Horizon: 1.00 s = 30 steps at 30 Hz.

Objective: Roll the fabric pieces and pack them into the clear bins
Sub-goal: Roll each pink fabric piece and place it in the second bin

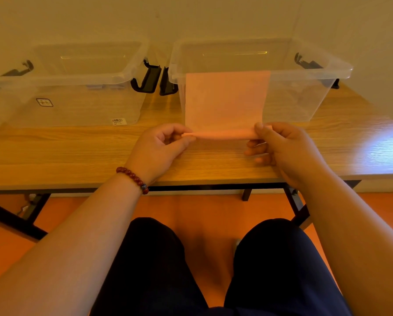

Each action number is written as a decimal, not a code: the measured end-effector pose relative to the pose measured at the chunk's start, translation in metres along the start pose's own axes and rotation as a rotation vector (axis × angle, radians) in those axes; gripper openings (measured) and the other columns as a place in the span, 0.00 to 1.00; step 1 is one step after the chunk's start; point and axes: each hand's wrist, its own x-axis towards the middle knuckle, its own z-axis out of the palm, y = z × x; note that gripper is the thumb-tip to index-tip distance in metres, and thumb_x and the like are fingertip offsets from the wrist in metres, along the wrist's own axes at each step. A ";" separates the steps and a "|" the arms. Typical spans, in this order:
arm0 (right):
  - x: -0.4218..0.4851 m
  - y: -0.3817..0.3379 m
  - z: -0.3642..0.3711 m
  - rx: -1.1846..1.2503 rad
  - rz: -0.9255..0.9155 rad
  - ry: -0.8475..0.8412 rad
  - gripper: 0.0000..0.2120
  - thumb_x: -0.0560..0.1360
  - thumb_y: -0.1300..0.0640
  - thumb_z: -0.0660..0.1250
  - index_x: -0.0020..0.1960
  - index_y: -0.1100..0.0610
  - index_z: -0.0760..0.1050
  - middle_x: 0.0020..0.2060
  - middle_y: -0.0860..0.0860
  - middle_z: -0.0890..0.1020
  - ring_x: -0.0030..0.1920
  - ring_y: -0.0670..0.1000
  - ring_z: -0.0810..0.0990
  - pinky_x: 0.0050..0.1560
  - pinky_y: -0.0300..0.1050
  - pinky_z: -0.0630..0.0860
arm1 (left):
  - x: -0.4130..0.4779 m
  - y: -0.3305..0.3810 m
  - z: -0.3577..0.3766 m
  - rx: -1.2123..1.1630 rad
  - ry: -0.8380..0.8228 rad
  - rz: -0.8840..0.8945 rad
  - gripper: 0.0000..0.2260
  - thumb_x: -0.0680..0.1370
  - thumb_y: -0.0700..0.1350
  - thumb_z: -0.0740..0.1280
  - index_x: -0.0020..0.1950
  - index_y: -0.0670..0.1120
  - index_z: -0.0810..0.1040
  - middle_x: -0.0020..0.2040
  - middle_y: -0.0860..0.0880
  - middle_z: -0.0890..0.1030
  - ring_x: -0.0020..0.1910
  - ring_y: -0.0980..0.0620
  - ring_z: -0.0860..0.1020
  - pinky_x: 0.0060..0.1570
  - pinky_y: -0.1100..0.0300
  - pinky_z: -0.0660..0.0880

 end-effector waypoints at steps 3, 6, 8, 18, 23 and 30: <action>-0.002 -0.001 -0.003 0.025 -0.006 -0.058 0.12 0.75 0.59 0.70 0.57 0.49 0.76 0.46 0.51 0.84 0.42 0.50 0.85 0.36 0.41 0.79 | 0.001 -0.002 0.000 0.069 0.017 0.026 0.06 0.77 0.47 0.67 0.44 0.60 0.76 0.39 0.57 0.75 0.36 0.61 0.72 0.33 0.74 0.70; -0.003 0.001 -0.004 -0.023 -0.045 -0.056 0.10 0.74 0.62 0.70 0.53 0.51 0.79 0.46 0.51 0.84 0.42 0.48 0.84 0.36 0.38 0.79 | 0.003 -0.003 -0.001 0.079 0.005 0.064 0.06 0.76 0.47 0.67 0.44 0.60 0.77 0.45 0.60 0.74 0.40 0.63 0.72 0.37 0.75 0.69; -0.004 0.002 -0.004 -0.054 -0.066 -0.037 0.04 0.75 0.60 0.70 0.49 0.54 0.80 0.41 0.51 0.84 0.41 0.47 0.83 0.35 0.38 0.79 | 0.003 -0.001 -0.001 0.061 -0.011 0.051 0.06 0.77 0.48 0.67 0.44 0.60 0.77 0.48 0.63 0.74 0.41 0.64 0.74 0.38 0.76 0.70; -0.002 0.001 -0.001 -0.020 -0.034 -0.004 0.06 0.76 0.59 0.69 0.49 0.61 0.81 0.40 0.54 0.84 0.40 0.48 0.84 0.35 0.38 0.79 | 0.003 0.001 -0.002 -0.149 -0.100 -0.020 0.09 0.77 0.42 0.67 0.52 0.57 0.77 0.43 0.59 0.82 0.39 0.64 0.81 0.39 0.72 0.75; -0.002 0.000 0.000 0.010 -0.011 0.010 0.02 0.76 0.61 0.69 0.47 0.59 0.78 0.36 0.53 0.84 0.35 0.49 0.84 0.34 0.37 0.79 | 0.001 0.002 -0.001 -0.090 -0.094 0.012 0.09 0.78 0.43 0.66 0.50 0.58 0.78 0.37 0.59 0.82 0.36 0.65 0.79 0.38 0.74 0.74; -0.006 -0.002 -0.002 0.043 -0.030 -0.053 0.06 0.74 0.58 0.69 0.50 0.57 0.80 0.37 0.53 0.82 0.36 0.48 0.82 0.36 0.38 0.79 | 0.001 -0.002 -0.003 -0.046 -0.110 0.016 0.10 0.76 0.44 0.68 0.49 0.61 0.78 0.42 0.59 0.83 0.44 0.63 0.80 0.44 0.71 0.76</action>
